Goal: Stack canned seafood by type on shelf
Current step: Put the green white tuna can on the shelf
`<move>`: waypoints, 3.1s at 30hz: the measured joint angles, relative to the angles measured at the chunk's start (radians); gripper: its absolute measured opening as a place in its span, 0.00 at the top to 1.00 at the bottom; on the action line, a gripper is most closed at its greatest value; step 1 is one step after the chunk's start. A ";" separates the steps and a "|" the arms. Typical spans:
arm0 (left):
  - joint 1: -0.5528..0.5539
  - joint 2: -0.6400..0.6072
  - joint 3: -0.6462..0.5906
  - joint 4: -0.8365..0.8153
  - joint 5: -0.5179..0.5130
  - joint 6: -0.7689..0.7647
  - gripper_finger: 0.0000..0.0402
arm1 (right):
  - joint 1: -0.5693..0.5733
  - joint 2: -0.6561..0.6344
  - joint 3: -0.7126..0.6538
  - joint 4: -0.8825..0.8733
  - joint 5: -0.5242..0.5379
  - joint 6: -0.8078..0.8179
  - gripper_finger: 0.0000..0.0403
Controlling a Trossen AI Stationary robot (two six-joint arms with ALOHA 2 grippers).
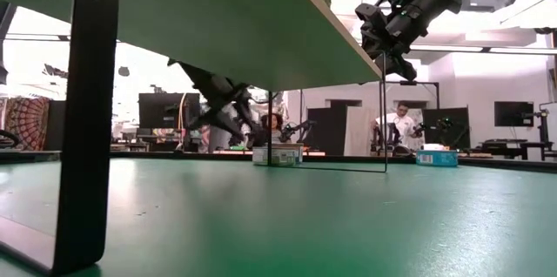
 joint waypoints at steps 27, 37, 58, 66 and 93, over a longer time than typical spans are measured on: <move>0.006 -0.161 0.002 -0.558 -0.189 0.327 0.68 | 0.002 0.000 0.000 0.024 -0.021 0.048 0.58; 0.007 -0.310 0.040 -0.414 -0.230 0.618 0.54 | 0.001 0.000 0.000 0.024 -0.041 0.044 0.58; 0.016 -0.056 0.060 -0.281 -0.224 0.274 0.24 | 0.022 0.000 0.000 0.076 -0.041 0.063 0.58; 0.028 -0.125 0.054 -0.443 -0.343 0.369 0.24 | 0.022 0.000 0.000 0.076 -0.040 0.067 0.58; -0.336 -0.316 0.056 -0.800 -0.601 -0.333 0.24 | 0.018 0.000 0.000 0.087 -0.011 0.039 0.58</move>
